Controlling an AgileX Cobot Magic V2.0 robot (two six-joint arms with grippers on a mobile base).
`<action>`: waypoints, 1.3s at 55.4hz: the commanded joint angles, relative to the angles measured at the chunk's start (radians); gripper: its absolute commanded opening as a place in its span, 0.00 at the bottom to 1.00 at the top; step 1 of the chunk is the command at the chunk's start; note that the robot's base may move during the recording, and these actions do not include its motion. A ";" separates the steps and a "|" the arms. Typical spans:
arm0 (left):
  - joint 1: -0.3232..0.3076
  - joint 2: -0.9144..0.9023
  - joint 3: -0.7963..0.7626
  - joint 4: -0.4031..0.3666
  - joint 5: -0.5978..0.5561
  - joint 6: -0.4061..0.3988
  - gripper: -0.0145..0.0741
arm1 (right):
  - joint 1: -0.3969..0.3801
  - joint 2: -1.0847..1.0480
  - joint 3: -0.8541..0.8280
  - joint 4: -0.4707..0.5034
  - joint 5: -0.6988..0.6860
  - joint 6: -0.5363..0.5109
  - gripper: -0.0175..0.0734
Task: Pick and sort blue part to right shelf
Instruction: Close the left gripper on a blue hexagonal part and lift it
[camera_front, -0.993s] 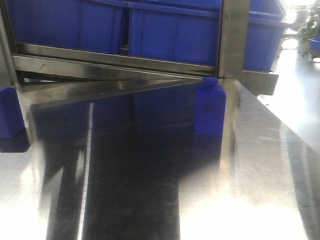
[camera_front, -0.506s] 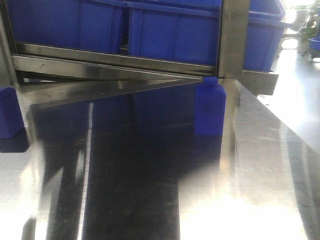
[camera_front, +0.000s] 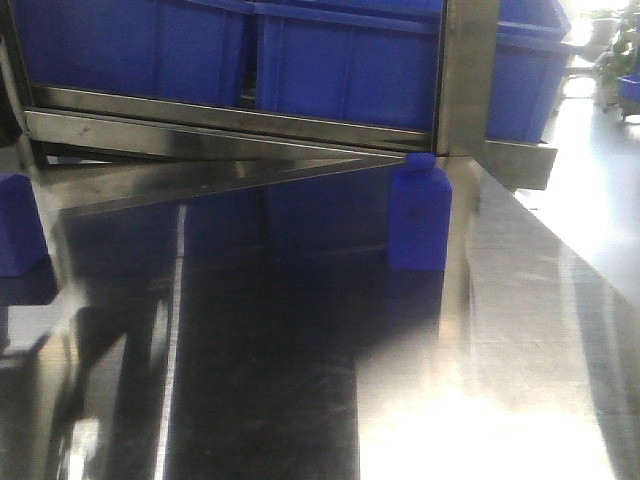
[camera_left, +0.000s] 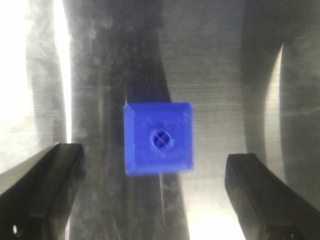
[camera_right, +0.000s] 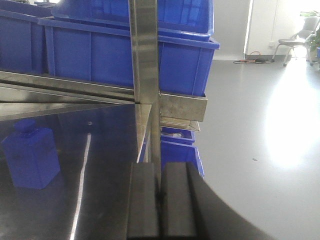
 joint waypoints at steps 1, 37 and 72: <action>-0.017 0.006 -0.035 -0.018 -0.053 0.004 0.86 | -0.004 -0.011 -0.009 -0.009 -0.090 0.000 0.32; -0.054 0.105 -0.035 0.020 -0.083 0.004 0.76 | -0.004 -0.011 -0.009 -0.009 -0.090 0.000 0.32; -0.054 0.099 -0.061 0.020 -0.004 0.004 0.45 | -0.004 -0.011 -0.009 -0.009 -0.109 0.000 0.32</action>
